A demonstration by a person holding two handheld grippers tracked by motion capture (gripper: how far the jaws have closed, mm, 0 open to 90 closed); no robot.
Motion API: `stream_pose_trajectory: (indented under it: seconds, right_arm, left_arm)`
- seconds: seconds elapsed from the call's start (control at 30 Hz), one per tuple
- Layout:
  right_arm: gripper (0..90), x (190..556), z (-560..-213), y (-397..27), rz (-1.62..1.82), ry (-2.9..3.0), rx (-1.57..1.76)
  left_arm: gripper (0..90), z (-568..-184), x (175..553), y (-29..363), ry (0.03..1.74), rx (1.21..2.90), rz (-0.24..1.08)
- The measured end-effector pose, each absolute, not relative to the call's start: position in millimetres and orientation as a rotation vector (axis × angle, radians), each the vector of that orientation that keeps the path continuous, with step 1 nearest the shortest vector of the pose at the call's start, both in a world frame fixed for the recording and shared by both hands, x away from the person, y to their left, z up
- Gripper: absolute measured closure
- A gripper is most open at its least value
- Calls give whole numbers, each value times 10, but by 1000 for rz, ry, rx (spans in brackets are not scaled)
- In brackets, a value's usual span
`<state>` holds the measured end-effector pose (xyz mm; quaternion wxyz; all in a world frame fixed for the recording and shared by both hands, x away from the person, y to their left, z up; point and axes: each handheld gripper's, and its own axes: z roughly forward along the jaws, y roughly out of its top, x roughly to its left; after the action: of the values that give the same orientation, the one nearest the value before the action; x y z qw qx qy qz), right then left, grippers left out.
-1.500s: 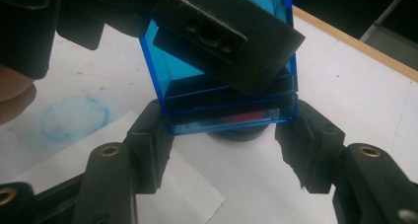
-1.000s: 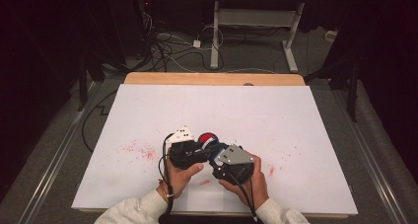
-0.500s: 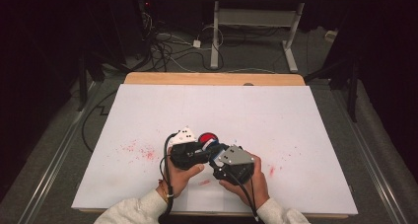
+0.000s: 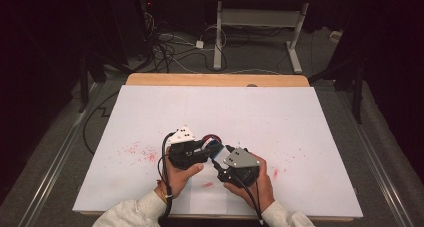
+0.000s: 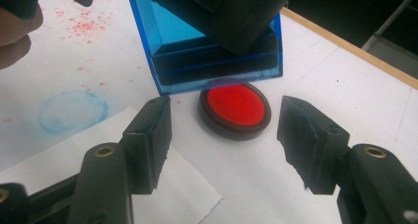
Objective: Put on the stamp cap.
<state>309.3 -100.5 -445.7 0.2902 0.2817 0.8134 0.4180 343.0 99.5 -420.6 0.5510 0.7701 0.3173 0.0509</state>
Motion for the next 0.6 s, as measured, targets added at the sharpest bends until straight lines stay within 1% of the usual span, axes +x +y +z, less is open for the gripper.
stream_pose_trajectory:
  seconds: [0.3,0.6]
  right_arm:
    - [378,3093,-4458,-1005,1113,2175,737]
    - [359,3093,-4421,-1072,1103,2158,726]
  left_arm:
    - [677,-4201,3448,1014,752,1831,124]
    - [677,-4209,3480,1073,763,1858,156]
